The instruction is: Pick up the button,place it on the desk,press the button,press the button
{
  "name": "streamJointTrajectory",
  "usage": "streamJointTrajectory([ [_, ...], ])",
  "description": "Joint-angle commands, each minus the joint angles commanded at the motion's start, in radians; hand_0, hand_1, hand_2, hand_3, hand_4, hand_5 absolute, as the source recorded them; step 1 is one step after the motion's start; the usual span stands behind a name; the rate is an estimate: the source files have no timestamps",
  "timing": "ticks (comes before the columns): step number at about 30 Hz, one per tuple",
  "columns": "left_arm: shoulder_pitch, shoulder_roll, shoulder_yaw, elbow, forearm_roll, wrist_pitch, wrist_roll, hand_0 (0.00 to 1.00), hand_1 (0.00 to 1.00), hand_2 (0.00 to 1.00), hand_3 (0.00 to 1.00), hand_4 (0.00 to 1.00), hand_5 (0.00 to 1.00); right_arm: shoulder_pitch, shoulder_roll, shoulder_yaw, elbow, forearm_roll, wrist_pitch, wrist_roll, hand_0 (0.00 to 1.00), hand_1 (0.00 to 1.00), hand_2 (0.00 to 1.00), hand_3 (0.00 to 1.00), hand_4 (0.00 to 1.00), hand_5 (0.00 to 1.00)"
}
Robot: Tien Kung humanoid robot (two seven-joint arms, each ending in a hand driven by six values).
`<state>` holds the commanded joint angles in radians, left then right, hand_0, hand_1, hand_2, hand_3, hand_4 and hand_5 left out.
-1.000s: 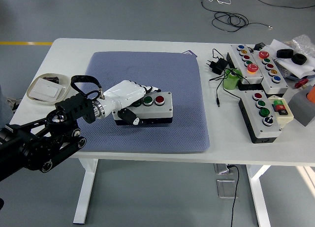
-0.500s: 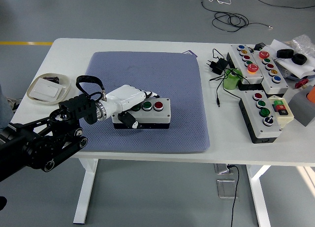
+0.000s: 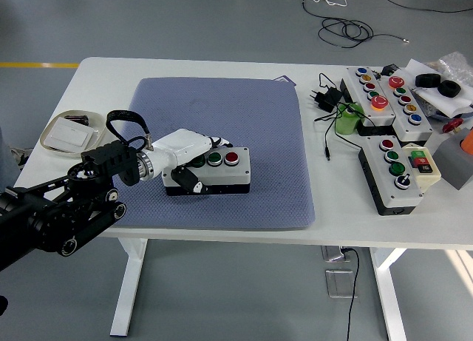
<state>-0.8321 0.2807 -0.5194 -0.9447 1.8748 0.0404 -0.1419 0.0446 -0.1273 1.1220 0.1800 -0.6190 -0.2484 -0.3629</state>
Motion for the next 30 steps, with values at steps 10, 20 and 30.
streamJointTrajectory([
  [10,-0.001,-0.003,-0.008,-0.005,0.018,-0.019,0.005,0.686,0.751,0.848,0.874,0.762,0.071,-0.002,0.0,0.0,0.0,0.001,0.0,0.0,0.654,0.516,0.556,0.608,0.309,0.41],
  [20,0.002,-0.006,-0.011,-0.009,0.019,-0.045,0.018,0.74,0.773,0.856,0.898,0.762,0.066,-0.004,0.001,0.008,0.0,-0.005,0.0,-0.001,0.654,0.516,0.556,0.608,0.309,0.41],
  [30,0.023,0.005,-0.079,-0.059,-0.031,-0.133,0.053,0.84,0.852,0.911,0.992,0.766,0.075,-0.006,0.001,0.01,0.0,-0.004,0.001,0.0,0.653,0.517,0.558,0.608,0.308,0.411],
])
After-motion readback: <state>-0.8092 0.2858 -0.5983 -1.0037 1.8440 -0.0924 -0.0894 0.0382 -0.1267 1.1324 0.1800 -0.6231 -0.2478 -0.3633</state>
